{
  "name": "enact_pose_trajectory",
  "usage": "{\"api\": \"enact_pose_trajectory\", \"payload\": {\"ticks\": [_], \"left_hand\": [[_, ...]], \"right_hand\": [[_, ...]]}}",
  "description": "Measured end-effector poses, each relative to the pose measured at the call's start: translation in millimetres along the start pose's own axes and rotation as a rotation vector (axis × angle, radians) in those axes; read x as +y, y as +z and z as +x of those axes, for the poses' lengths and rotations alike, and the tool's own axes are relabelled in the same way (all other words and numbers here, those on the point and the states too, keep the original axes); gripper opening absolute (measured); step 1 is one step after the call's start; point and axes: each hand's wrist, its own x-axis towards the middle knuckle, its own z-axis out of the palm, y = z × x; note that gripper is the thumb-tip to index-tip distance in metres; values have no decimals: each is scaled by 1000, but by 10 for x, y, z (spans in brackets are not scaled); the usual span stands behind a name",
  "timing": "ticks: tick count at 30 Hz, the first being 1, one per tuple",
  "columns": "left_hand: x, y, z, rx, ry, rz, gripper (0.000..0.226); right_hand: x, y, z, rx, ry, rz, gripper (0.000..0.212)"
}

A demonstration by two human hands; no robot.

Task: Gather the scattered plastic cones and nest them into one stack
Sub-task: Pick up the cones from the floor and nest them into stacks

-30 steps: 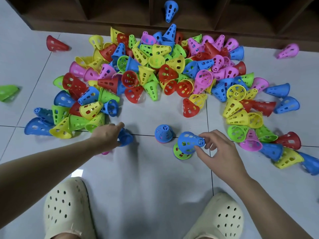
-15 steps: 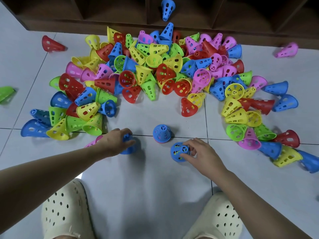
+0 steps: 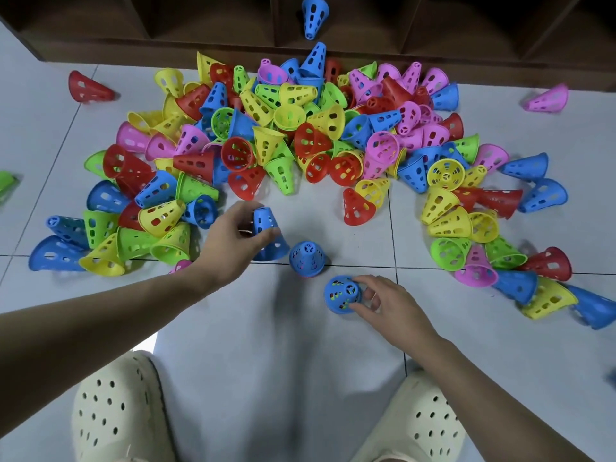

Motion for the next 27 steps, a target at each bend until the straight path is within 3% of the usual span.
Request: {"api": "enact_pose_trajectory", "payload": {"ticks": [5,10,21,27], "left_hand": [[166,159,-91,-62,216,2,32],[160,404,-123,-112,310,50,31],[91,474,-30,-115,266,204,15],[75,-183,-104,-150,310,421,33]], "right_hand": [[17,-49,1,26,20,20,34],[70,-71,-5,35,45,43,31],[-44,-154,50,101,86,326,21],[-178,-210,72,118,106,455,16]]}}
